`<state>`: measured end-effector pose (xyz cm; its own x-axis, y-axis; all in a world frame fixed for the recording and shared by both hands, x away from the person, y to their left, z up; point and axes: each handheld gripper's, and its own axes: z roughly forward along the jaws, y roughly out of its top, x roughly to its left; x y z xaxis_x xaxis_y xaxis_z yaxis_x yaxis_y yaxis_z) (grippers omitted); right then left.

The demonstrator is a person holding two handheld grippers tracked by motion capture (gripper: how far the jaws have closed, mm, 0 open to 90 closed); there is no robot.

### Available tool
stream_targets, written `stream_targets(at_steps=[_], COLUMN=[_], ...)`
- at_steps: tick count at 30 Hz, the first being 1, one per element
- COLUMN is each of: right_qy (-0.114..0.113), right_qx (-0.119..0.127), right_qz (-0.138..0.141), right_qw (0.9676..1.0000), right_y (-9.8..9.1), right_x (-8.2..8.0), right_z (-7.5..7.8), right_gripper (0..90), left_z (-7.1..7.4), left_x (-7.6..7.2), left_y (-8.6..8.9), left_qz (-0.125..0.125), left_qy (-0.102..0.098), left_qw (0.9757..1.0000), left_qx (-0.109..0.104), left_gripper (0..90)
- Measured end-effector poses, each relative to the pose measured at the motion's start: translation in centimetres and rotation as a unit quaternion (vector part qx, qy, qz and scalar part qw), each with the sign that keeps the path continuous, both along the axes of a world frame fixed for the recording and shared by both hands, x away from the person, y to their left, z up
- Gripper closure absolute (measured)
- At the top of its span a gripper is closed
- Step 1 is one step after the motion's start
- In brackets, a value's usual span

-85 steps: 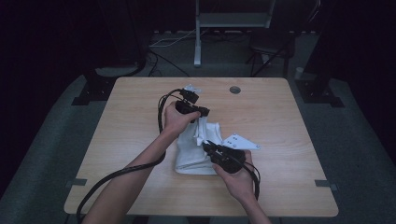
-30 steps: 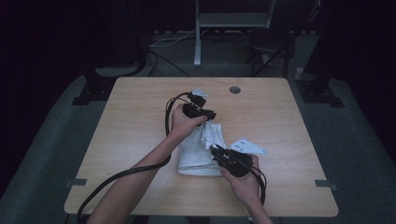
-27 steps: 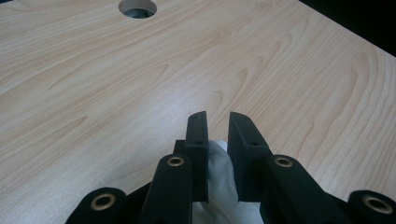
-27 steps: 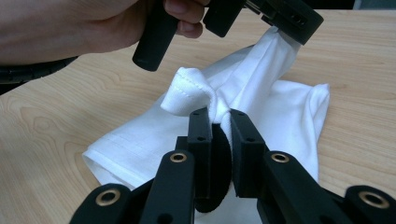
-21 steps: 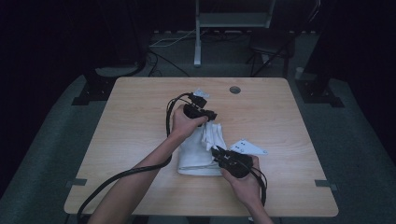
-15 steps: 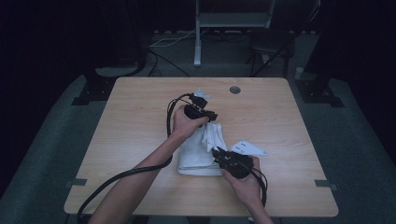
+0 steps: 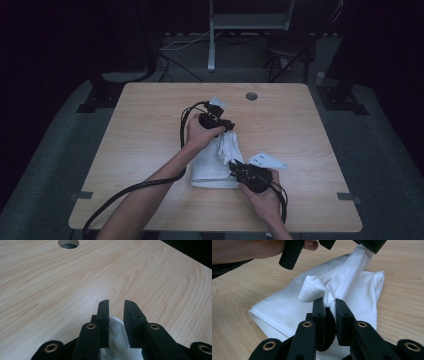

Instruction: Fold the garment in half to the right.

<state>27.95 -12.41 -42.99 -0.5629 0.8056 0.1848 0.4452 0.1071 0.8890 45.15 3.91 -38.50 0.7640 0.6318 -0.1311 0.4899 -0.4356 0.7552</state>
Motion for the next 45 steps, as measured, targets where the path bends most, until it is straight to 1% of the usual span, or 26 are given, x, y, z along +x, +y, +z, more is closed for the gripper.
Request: stream_targets(at_steps=[15, 33, 39, 42, 45], right_qy=[0.001, 0.010, 0.013, 0.013, 0.013], right_qx=[-0.003, -0.005, -0.008, -0.009, -0.010], right_qz=[-0.002, -0.010, -0.013, -0.014, -0.016], right_qw=[1.0000, 0.9999, 0.9998, 0.9998, 0.9997], right_y=[-0.22, -0.68, -0.81, -0.90, -0.98], right_x=[0.07, 0.06, 0.09, 0.11, 0.12], right_z=[-0.28, -0.75, -0.88, -0.98, -0.98], right_gripper=[79.8, 79.5, 79.0, 78.5, 77.2], left_z=[-0.27, -0.78, -0.91, -0.92, -0.90], left_x=[-0.06, 0.08, 0.13, 0.14, 0.15], left_y=[-0.30, -0.84, -0.96, -0.98, -0.96], left_qz=[0.001, 0.000, -0.003, -0.003, -0.003], left_qy=[0.000, 0.003, 0.004, 0.004, -0.001], left_qw=[1.0000, 1.0000, 1.0000, 1.0000, 1.0000], left_qx=[-0.001, 0.001, -0.001, -0.001, -0.002], left_gripper=[75.7, 74.0, 71.6, 69.1, 64.9])
